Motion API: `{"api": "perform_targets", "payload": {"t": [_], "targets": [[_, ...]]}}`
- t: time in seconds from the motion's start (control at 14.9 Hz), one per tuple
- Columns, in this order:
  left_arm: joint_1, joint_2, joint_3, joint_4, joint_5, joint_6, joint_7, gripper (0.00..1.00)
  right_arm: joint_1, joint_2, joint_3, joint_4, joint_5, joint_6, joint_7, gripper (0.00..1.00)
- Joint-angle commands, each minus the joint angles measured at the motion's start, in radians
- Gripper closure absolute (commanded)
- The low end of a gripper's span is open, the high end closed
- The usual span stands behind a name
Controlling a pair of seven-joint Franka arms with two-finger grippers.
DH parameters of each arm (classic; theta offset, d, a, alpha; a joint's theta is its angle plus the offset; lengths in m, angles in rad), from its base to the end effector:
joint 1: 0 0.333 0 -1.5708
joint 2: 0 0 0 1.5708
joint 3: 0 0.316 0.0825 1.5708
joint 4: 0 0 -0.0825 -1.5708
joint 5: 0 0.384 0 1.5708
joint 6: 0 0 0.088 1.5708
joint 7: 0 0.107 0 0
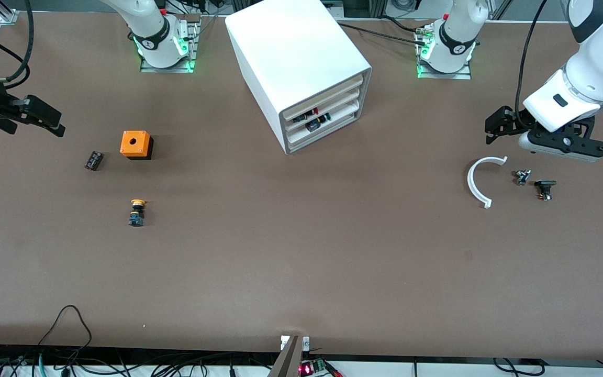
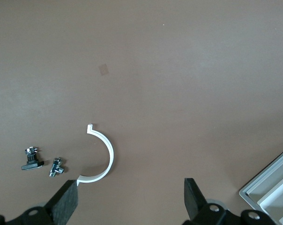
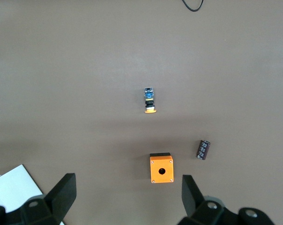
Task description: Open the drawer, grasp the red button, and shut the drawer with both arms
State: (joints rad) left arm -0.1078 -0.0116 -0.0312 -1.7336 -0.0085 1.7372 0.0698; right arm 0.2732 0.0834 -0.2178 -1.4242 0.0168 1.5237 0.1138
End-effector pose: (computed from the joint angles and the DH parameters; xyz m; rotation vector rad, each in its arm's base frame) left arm 0.5550 -0.0785 0.5680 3.1161 -0.3244 0.0234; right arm 0.5743 0.0397 0.6431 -3.1399 0.0888 -0.0284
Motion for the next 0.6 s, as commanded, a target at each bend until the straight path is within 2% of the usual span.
{"api": "perform_targets", "payload": {"t": [0.0, 0.4, 0.54], "targets": [[-0.003, 0.009, -0.003, 0.028, -0.011, -0.025, 0.002, 0.00, -0.002, 0.010, 0.005, 0.018, -0.014, -0.010, 0.001, 0.00], [-0.003, 0.009, -0.003, 0.028, -0.011, -0.027, 0.004, 0.00, -0.009, 0.022, 0.005, 0.045, -0.006, 0.001, -0.002, 0.00], [-0.003, 0.009, -0.012, 0.029, -0.019, -0.053, 0.004, 0.00, -0.005, 0.041, 0.006, 0.021, -0.005, -0.002, 0.000, 0.00]]}}
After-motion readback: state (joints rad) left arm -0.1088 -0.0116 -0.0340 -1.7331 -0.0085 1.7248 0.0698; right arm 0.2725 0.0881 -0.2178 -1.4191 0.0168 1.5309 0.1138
